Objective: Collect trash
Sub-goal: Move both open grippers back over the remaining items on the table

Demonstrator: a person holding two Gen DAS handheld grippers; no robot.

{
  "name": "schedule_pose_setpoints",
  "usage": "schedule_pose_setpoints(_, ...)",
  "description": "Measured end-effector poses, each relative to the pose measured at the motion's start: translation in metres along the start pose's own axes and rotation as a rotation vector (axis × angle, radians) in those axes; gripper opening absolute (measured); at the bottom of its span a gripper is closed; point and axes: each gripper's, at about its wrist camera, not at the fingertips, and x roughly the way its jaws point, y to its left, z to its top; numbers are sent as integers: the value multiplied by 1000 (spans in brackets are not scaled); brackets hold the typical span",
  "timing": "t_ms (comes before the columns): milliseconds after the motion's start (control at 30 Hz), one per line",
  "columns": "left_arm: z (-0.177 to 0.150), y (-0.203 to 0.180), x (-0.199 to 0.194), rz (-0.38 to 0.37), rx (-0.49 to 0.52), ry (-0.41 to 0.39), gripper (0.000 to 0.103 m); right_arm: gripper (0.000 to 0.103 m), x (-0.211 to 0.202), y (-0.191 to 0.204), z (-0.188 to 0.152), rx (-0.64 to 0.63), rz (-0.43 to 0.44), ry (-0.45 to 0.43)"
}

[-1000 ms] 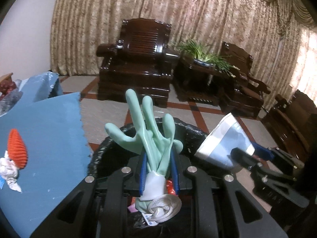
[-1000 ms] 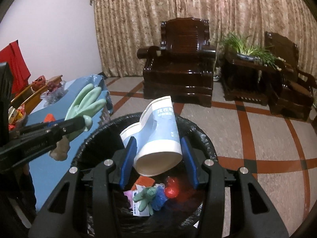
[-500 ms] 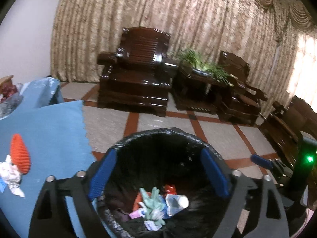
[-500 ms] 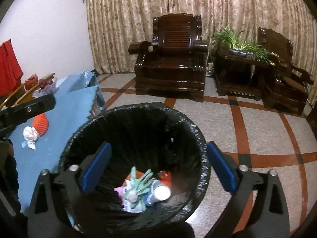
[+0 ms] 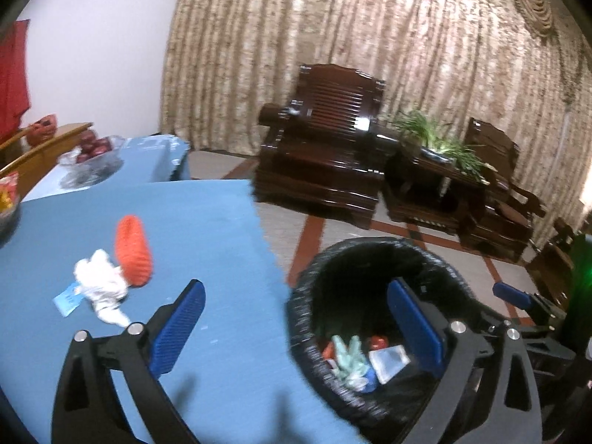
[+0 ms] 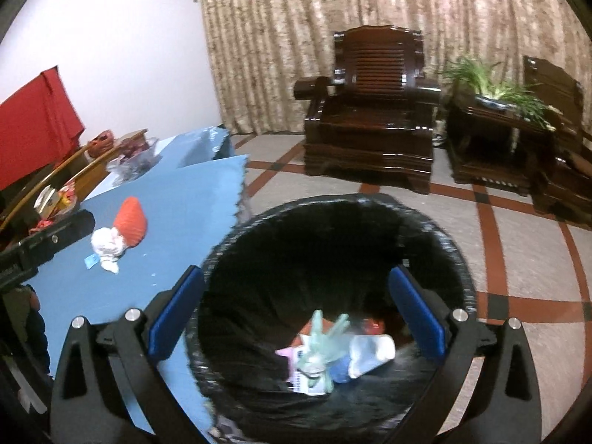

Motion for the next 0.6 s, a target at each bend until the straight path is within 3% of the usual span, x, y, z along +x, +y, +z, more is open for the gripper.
schedule_pose_setpoints(600,-27,141,-34,274,-100,-44,97,97,63,113,19,-161,133,14)
